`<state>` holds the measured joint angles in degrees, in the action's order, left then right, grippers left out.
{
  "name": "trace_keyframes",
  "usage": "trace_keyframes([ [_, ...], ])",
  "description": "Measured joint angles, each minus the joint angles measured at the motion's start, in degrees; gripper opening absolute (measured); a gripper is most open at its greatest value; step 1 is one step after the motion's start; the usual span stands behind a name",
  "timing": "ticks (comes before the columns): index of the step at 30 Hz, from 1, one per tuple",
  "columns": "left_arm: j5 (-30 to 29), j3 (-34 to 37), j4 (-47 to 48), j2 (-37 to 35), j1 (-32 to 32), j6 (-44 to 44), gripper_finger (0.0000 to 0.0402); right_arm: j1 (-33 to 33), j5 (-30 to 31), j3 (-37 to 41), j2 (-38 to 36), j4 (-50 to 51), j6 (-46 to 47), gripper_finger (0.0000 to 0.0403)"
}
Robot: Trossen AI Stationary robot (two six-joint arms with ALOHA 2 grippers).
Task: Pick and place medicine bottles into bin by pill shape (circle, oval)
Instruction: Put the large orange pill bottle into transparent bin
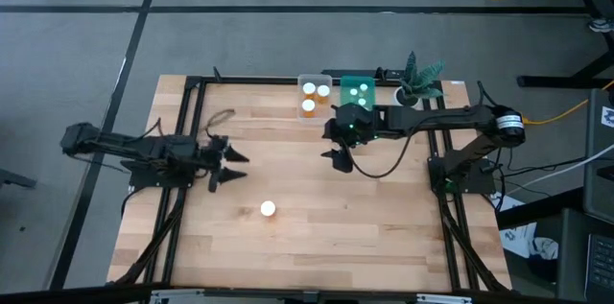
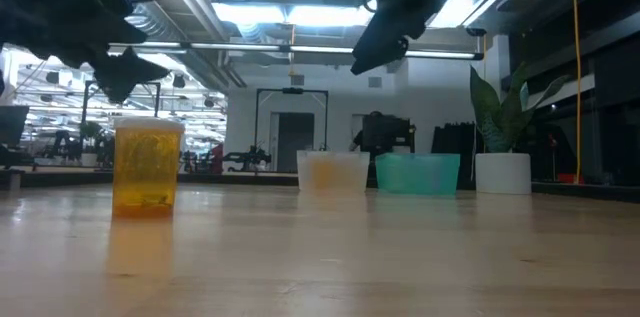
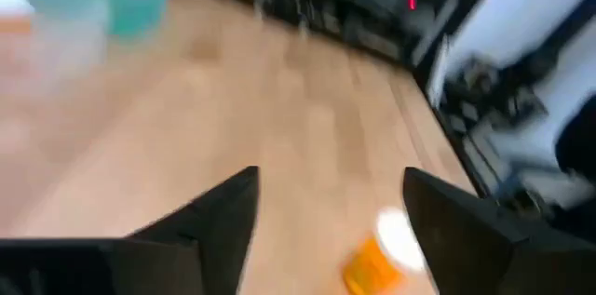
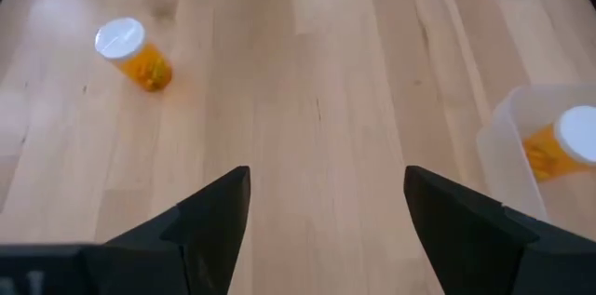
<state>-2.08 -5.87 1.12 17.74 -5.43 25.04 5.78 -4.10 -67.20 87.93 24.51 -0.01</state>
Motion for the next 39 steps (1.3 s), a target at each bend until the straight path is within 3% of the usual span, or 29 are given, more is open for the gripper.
trace_keyframes([
  [11, 1.2, -12.3, 1.9, 33.3, -17.2, 12.5, 0.0254, 0.6, 0.1, 0.0, -0.3, 0.3, 1.3, 0.0283],
  [15, 1.4, -15.4, 1.6, 45.0, -20.4, 17.9, 0.0254, 0.8, 0.1, 0.0, -0.3, 0.3, 1.2, 0.0283],
  [19, 6.1, -18.0, -6.0, 53.9, -21.3, 20.5, 0.0254, 0.9, 0.1, 0.0, -0.3, 0.3, 1.2, 0.0283],
  [28, 10.2, -25.4, -8.2, 63.8, -20.9, 21.0, 0.0254, 0.9, 0.1, 0.0, -0.3, 0.6, -0.1, 0.0283],
  [39, 11.2, -25.5, -15.3, 68.8, -12.2, 11.5, 0.0254, 0.9, 0.0, 0.0, -0.3, 0.6, -1.1, 0.0283],
])
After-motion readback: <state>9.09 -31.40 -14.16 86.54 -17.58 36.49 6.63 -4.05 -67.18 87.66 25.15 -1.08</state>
